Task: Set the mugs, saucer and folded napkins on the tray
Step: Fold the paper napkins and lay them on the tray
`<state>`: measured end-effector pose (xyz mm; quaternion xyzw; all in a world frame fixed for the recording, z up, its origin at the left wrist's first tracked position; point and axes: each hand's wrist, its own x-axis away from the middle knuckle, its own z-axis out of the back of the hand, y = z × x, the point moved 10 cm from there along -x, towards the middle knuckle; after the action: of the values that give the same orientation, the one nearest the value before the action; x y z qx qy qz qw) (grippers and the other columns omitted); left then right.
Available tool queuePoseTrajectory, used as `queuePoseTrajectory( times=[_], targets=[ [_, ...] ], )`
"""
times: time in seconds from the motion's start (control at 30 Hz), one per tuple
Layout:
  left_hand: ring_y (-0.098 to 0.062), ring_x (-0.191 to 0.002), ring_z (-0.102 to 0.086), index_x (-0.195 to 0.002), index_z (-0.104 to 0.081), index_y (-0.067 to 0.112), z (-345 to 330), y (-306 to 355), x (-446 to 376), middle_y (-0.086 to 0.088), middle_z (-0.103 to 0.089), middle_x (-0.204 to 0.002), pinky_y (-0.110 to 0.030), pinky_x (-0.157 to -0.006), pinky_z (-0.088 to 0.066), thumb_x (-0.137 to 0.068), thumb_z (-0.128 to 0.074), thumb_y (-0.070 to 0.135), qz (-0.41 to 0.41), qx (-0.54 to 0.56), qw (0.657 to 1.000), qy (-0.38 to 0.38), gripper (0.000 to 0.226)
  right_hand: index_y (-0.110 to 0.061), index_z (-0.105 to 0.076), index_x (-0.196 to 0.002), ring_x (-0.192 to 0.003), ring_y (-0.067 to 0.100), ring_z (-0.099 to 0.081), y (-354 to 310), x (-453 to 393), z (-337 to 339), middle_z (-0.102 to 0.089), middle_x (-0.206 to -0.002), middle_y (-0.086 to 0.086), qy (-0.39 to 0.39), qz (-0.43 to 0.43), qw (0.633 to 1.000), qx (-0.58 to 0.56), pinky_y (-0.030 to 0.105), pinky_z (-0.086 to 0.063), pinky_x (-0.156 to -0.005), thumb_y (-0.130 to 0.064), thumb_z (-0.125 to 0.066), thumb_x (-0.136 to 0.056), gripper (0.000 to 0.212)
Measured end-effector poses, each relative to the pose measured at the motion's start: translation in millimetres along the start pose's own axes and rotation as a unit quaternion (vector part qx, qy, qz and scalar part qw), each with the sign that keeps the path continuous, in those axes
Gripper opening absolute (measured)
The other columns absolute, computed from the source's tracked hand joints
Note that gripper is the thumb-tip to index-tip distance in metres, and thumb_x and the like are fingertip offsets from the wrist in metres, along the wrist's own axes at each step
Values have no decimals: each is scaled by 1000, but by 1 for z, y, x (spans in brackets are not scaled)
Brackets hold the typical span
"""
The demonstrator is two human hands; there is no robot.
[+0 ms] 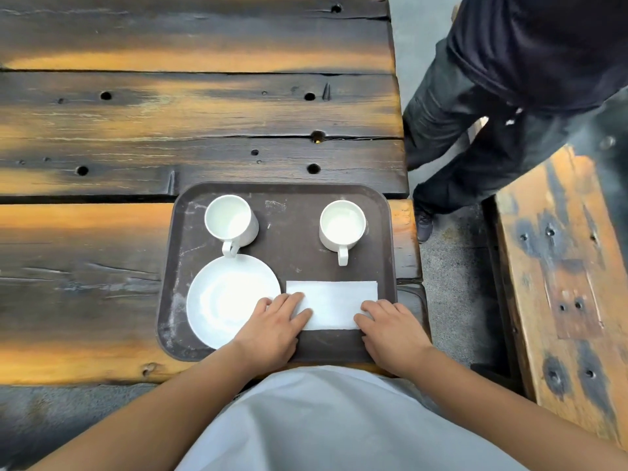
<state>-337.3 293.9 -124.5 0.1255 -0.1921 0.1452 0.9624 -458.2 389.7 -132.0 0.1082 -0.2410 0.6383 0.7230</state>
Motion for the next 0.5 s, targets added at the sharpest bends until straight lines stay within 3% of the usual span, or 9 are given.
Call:
queuePoseTrajectory(
  times=[0.17,0.37,0.5],
  targets=[
    [-33,-124,-43,-135,-42,20,20,-19,8,-14,-38,-146,-47,-91,-41,-80,-54,34,25,35,998,40,58,-21,-48,-125,-117,26,-43,-5,-6,17,-44,-136,1,28,-10,999,-22,38,-37,-93,-37,-47,-89,40],
    [-32,-128,-40,-136,-44,18,74,-68,25,-11,-41,-144,-49,-96,-41,-84,-56,39,64,76,985,141,57,-25,-46,-132,-123,21,-43,-35,-31,51,-47,-137,-3,64,-2,993,-102,36,-38,-101,-40,-48,-91,43],
    [-32,-129,-35,-137,-42,18,102,-119,35,-10,-38,-144,-53,-97,-38,-84,-62,37,129,113,965,197,59,-27,-46,-134,-121,19,-48,-56,-64,87,-52,-136,-6,106,-23,975,-193,36,-44,-96,-40,-52,-92,45]
  ],
)
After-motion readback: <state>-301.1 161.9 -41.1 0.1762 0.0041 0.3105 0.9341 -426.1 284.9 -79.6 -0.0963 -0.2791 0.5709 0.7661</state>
